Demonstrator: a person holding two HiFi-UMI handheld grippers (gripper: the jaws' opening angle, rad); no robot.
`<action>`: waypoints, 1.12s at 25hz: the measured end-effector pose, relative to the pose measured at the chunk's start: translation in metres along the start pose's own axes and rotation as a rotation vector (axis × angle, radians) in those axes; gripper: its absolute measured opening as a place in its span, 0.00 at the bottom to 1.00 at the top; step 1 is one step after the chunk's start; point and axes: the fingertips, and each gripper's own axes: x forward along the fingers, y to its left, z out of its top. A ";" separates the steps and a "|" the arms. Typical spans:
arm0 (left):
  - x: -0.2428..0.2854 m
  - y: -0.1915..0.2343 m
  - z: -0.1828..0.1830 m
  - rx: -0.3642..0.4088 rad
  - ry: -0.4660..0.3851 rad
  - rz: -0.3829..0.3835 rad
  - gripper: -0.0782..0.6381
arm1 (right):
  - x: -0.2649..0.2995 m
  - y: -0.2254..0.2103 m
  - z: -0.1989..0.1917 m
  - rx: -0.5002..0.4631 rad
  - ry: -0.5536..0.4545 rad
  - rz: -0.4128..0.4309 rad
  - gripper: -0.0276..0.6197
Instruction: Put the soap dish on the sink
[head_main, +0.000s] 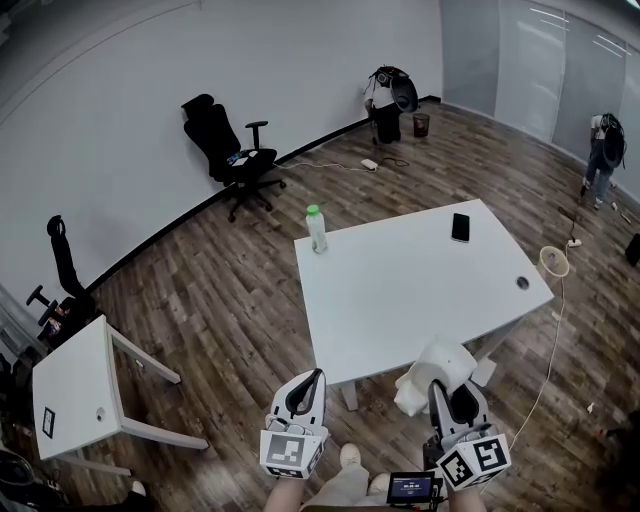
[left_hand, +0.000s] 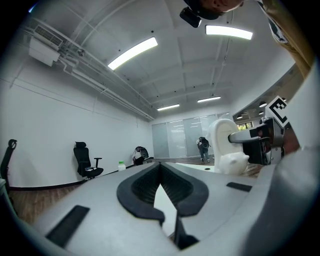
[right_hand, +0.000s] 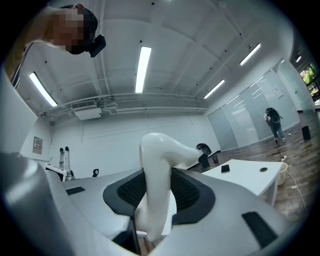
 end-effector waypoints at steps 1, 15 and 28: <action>0.009 0.004 -0.001 -0.004 0.000 -0.003 0.12 | 0.008 -0.003 0.000 0.000 0.000 -0.003 0.27; 0.106 0.058 -0.004 -0.033 -0.013 -0.081 0.12 | 0.104 -0.026 -0.004 0.010 0.012 -0.075 0.27; 0.177 0.094 -0.026 -0.051 0.034 -0.062 0.12 | 0.187 -0.051 -0.016 0.036 0.056 -0.041 0.27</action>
